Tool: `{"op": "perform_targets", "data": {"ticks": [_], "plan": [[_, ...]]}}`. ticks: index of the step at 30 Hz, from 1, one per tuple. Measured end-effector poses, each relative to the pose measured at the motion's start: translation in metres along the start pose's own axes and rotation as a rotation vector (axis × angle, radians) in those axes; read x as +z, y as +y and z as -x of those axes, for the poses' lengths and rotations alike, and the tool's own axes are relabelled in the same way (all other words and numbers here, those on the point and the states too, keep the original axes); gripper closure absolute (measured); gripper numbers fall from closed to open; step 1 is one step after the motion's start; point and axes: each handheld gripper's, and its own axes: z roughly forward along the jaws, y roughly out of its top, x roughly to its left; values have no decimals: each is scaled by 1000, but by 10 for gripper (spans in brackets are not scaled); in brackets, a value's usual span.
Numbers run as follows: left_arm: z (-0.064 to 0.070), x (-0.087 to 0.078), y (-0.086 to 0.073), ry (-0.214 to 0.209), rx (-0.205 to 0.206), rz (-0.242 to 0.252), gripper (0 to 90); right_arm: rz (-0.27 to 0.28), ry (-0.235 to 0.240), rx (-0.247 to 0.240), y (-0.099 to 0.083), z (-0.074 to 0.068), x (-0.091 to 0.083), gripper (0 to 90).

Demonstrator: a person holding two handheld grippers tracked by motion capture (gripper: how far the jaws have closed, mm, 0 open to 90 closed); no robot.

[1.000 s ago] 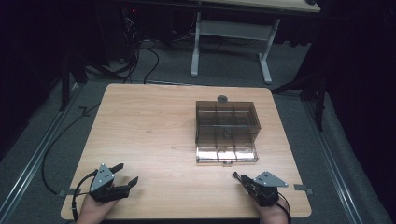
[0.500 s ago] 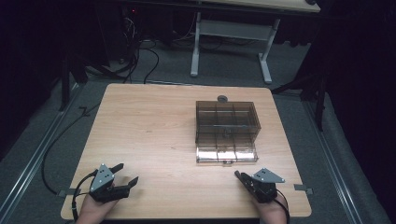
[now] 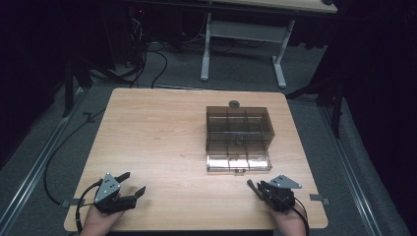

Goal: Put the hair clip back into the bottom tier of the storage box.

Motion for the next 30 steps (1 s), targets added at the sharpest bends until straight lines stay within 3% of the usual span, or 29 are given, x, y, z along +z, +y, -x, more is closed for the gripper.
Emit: {"op": "perform_targets", "data": {"ticks": [1,8,18,30], "plan": [[0,-1,0,-6,0,1,222,-38,4,13,4,-1,0,782],[0,-1,0,-12,0,9,222,-149,5,29,14,3,0,738],[0,-1,0,-12,6,10,222,-303,20,-22,29,10,0,693],[0,-1,-1,-13,2,14,220,-411,67,-69,47,12,1,647]]}}
